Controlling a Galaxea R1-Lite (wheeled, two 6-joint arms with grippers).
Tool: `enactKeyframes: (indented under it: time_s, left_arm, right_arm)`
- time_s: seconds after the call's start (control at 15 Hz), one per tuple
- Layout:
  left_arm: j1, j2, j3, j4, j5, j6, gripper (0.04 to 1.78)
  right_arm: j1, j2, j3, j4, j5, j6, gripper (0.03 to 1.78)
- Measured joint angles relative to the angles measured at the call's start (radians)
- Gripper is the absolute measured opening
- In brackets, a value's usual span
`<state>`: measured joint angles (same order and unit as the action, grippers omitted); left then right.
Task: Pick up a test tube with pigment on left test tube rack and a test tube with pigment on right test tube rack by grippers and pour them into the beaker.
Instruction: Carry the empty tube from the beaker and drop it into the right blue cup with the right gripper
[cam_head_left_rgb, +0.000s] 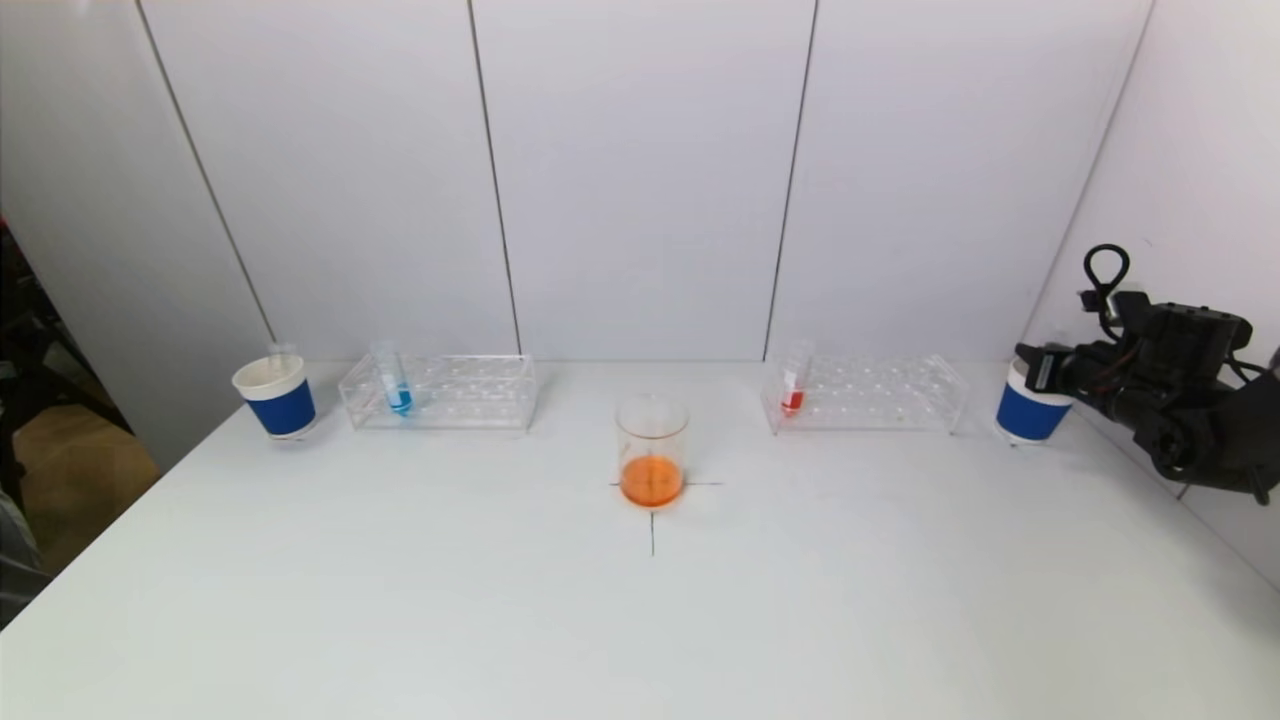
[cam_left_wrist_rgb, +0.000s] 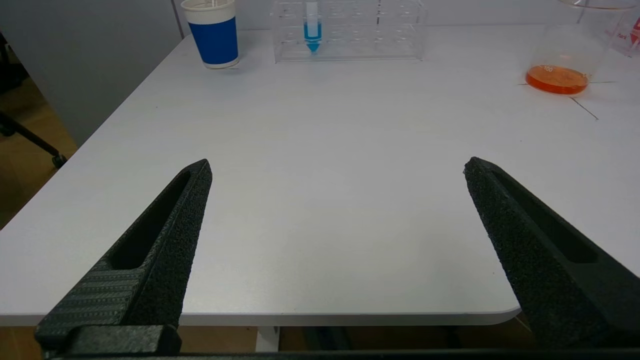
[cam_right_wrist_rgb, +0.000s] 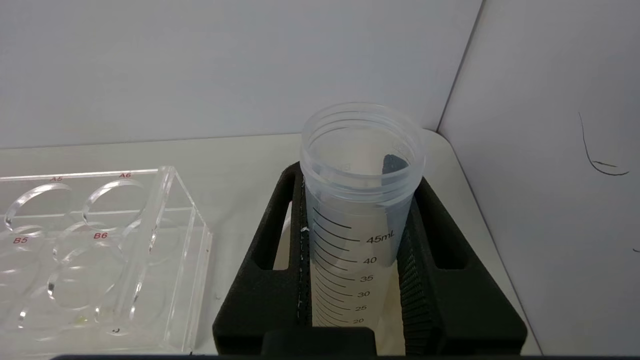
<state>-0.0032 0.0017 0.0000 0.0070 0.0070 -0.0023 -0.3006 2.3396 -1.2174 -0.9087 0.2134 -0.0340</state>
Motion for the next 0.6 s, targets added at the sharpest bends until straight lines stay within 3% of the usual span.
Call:
enactKeyframes:
  time_s: [0.6]
  left_arm:
    - [0.0, 0.0, 0.0, 0.0, 0.0, 0.0, 1.76]
  right_arm:
    - [0.0, 0.001, 0.004, 0.0, 0.0, -0.002, 0.54]
